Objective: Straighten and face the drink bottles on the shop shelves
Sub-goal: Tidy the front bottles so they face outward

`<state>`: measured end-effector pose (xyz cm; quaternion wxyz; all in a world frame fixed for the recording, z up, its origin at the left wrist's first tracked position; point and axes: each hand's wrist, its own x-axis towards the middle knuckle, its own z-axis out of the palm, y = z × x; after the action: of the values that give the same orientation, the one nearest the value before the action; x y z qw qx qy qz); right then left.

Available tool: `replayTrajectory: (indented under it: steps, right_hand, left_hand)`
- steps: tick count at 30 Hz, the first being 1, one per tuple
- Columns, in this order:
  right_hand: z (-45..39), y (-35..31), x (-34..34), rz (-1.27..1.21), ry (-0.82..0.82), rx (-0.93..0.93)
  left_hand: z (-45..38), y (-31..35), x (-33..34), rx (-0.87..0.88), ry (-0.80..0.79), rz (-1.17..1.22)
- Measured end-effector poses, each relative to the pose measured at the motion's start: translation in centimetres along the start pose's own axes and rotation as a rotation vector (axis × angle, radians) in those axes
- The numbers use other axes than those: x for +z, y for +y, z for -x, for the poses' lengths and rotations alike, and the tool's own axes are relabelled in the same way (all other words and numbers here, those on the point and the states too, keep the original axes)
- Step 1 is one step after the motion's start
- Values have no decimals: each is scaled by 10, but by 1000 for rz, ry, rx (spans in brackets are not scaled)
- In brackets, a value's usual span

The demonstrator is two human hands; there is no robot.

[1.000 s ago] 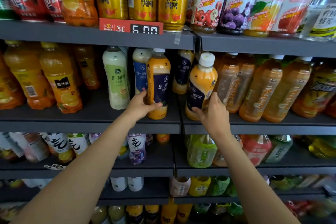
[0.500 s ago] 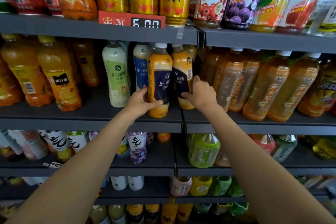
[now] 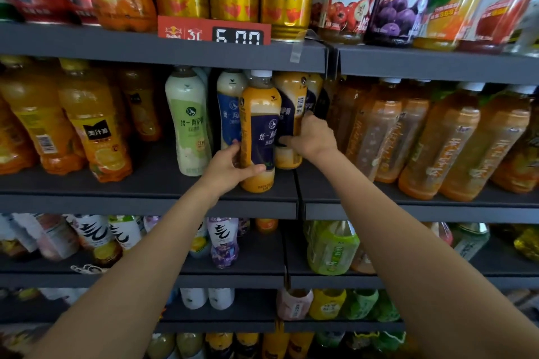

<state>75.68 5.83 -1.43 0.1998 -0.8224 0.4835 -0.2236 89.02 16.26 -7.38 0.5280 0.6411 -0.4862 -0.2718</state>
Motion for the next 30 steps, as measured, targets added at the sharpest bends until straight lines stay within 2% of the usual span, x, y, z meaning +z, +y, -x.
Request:
replayTrajectory:
  steps: [3,8,15,20,28,30]
  right_hand:
    - [0,-2,17,-17,-2,2]
    - [-4,2,37,-52,88,29]
    - [-13,8,46,-48,91,-6]
    - [-19,15,45,-110,55,-49]
    - [-24,18,42,-243,-21,-92]
    - [-25,18,44,-272,-21,-102]
  left_hand:
    - [1,1,2,6,8,6]
    - [2,-1,7,25,75,19]
    - [-5,-8,12,26,122,6]
    - [-9,-12,23,66,256,-57]
    - [-12,-10,26,68,320,-136]
    - [-11,-15,28,106,379,-189]
